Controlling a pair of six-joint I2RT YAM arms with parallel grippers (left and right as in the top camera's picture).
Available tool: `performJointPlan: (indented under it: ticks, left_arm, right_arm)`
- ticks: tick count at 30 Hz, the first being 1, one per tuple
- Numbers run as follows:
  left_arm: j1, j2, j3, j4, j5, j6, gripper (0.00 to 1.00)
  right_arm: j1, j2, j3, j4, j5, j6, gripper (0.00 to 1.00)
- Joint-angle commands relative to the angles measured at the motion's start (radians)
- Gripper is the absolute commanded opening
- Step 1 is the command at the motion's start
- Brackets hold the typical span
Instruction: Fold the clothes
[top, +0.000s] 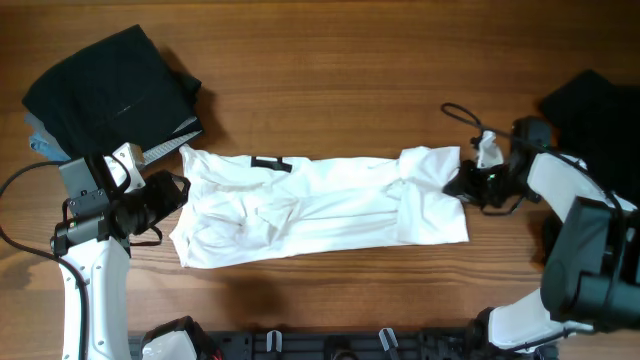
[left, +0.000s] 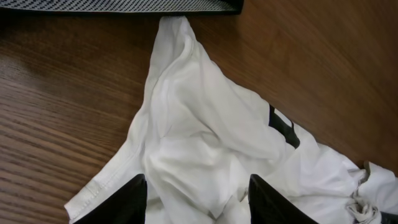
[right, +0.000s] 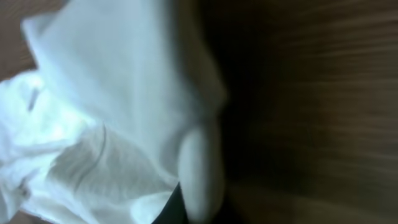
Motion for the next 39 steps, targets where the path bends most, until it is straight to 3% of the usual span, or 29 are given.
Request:
performJointPlan:
  ticks: [1,13,22,39]
  left_arm:
    - [0.0,-0.011,0.0,-0.001,0.019,0.02,0.52]
    - [0.001,-0.011,0.001,0.0,0.019,0.02,0.52]
    - [0.0,-0.011,0.0,-0.002,0.019,0.02,0.52]
    - [0.001,-0.011,0.0,-0.001,0.019,0.02,0.52]
  right_arm:
    - [-0.021,-0.102,0.109,-0.069,0.233,0.053,0.04]
    - [0.037,-0.171,0.162,-0.145,0.308,0.087,0.04]
    - [0.264,-0.171,0.163,-0.139,0.522,0.212,0.04]
    - [0.584,-0.171,0.208,-0.115,0.509,0.323,0.09]
